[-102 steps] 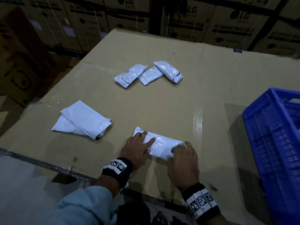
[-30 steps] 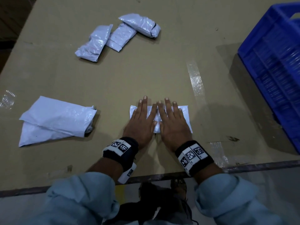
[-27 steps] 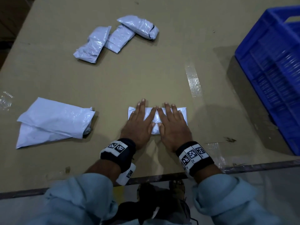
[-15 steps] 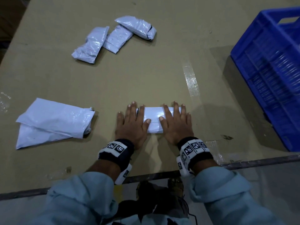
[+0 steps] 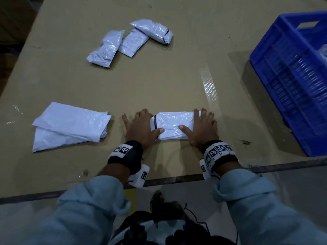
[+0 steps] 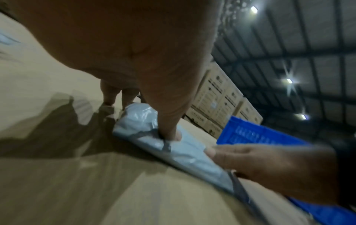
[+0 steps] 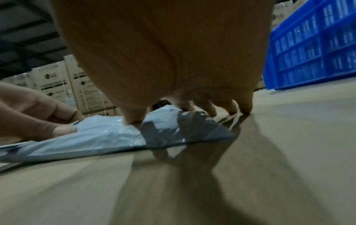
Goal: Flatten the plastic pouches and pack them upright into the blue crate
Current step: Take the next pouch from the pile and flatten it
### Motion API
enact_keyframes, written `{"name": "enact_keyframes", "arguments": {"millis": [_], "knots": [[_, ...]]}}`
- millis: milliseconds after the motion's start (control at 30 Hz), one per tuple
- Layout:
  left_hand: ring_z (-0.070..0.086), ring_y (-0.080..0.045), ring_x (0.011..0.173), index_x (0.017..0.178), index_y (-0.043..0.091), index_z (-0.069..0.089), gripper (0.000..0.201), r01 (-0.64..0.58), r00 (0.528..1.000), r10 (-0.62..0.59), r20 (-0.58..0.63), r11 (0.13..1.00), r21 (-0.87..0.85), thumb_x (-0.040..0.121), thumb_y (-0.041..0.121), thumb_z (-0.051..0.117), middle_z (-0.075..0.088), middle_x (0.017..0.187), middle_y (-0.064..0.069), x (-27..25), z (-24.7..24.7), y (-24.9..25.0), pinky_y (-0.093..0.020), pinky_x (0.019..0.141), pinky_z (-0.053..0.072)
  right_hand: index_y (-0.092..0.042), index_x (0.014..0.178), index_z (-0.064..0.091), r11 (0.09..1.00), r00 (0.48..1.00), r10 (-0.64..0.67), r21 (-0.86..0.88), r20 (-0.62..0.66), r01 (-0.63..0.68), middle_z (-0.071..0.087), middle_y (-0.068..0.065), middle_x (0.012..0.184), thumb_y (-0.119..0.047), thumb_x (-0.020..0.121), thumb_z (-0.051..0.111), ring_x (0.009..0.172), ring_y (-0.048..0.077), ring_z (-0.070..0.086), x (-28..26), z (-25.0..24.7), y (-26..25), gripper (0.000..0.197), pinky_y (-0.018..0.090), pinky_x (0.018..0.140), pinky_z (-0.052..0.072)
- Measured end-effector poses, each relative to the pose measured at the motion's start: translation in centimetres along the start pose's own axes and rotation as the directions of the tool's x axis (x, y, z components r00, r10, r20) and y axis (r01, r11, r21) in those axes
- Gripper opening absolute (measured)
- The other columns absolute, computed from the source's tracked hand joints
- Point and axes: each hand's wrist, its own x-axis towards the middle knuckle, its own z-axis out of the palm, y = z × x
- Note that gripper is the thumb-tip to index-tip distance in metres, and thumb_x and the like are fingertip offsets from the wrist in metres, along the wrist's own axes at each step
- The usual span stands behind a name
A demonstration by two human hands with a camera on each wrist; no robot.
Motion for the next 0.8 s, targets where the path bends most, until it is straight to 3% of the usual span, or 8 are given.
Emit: {"name": "enact_keyframes", "arguments": {"millis": [67, 133, 167, 233, 333, 500, 667, 800], "knots": [[0.056, -0.024, 0.112, 0.115, 0.024, 0.055, 0.055, 0.009, 1.000, -0.008, 0.002, 0.975, -0.222, 0.079, 0.059, 0.077, 0.061, 0.115, 0.003, -0.1, -1.2, 0.2, -0.044, 0.106, 0.032, -0.008, 0.155, 0.028, 0.997, 0.996, -0.068, 0.020, -0.054, 0.069, 0.034, 0.022, 0.154, -0.086, 0.077, 0.033, 0.142, 0.041, 0.030, -0.2, -1.1, 0.2, 0.110, 0.052, 0.117, 0.028], [0.059, -0.024, 0.098, 0.112, 0.021, 0.056, 0.054, 0.002, 0.999, 0.016, 0.042, 0.921, -0.389, 0.075, 0.046, 0.087, 0.064, 0.105, 0.002, -0.1, -2.7, 0.7, -0.026, 0.072, 0.039, -0.005, 0.140, 0.045, 0.984, 0.980, -0.137, 0.090, -0.144, 0.151, 0.051, 0.017, 0.134, -0.079, 0.069, 0.045, 0.126, 0.038, 0.046, -0.7, -2.7, 0.6, 0.102, 0.048, 0.107, 0.039], [0.060, -0.024, 0.096, 0.109, 0.021, 0.057, 0.052, -0.017, 0.998, 0.038, 0.040, 0.896, -0.443, 0.073, 0.040, 0.090, 0.064, 0.103, 0.002, 0.0, -3.5, 1.0, -0.023, 0.066, 0.039, -0.006, 0.129, 0.051, 0.976, 0.963, -0.161, 0.108, -0.215, 0.187, 0.054, 0.013, 0.123, -0.074, 0.067, 0.053, 0.117, 0.036, 0.050, -1.0, -3.8, 1.0, 0.092, 0.047, 0.100, 0.042], [0.060, -0.022, 0.096, 0.104, 0.025, 0.057, 0.049, -0.062, 0.997, 0.078, 0.010, 0.858, -0.511, 0.071, 0.032, 0.092, 0.066, 0.101, 0.004, 0.2, -5.4, 1.6, -0.025, 0.070, 0.045, -0.011, 0.114, 0.054, 0.964, 0.913, -0.195, 0.101, -0.358, 0.246, 0.055, 0.007, 0.111, -0.066, 0.065, 0.066, 0.106, 0.032, 0.052, -1.7, -5.9, 1.7, 0.075, 0.045, 0.092, 0.044], [0.062, -0.020, 0.091, 0.101, 0.032, 0.057, 0.048, -0.118, 0.992, 0.122, -0.029, 0.834, -0.539, 0.069, 0.028, 0.092, 0.069, 0.095, 0.005, 0.2, -8.3, 3.4, -0.037, 0.079, 0.054, -0.017, 0.121, 0.057, 0.949, 0.858, -0.246, 0.067, -0.451, 0.308, 0.060, 0.002, 0.111, -0.059, 0.067, 0.072, 0.109, 0.029, 0.055, -3.2, -8.8, 2.4, 0.071, 0.047, 0.099, 0.040], [0.070, -0.034, 0.080, 0.106, 0.027, 0.060, 0.050, -0.221, 0.971, 0.234, -0.055, 0.773, -0.594, 0.070, 0.009, 0.090, 0.072, 0.092, -0.007, 0.2, -13.2, 10.4, -0.053, 0.066, 0.061, -0.027, 0.111, 0.063, 0.958, 0.818, -0.233, 0.022, -0.525, 0.287, 0.062, -0.002, 0.100, -0.049, 0.070, 0.076, 0.105, 0.027, 0.053, -5.9, -14.6, 3.5, 0.049, 0.048, 0.100, 0.037], [0.065, -0.007, 0.082, 0.123, 0.033, 0.058, 0.064, -0.395, 0.918, 0.331, -0.216, 0.736, -0.549, 0.073, 0.007, 0.088, 0.069, 0.096, 0.015, -0.2, -16.2, 19.9, -0.018, 0.069, 0.054, -0.025, 0.082, 0.048, 0.955, 0.847, -0.170, 0.129, -0.504, 0.268, 0.059, -0.002, 0.077, -0.045, 0.078, 0.067, 0.077, 0.028, 0.059, -7.8, -21.1, 7.9, 0.027, 0.043, 0.065, 0.050], [0.064, -0.002, 0.080, 0.135, 0.032, 0.054, 0.067, -0.521, 0.853, 0.413, -0.318, 0.700, -0.489, 0.081, 0.005, 0.081, 0.068, 0.090, 0.020, -1.6, -16.4, 28.5, -0.008, 0.067, 0.045, -0.023, 0.090, 0.053, 0.937, 0.813, -0.157, 0.175, -0.561, 0.302, 0.066, -0.002, 0.083, -0.040, 0.080, 0.071, 0.083, 0.027, 0.064, -9.8, -25.6, 14.6, 0.027, 0.042, 0.067, 0.052]]}}
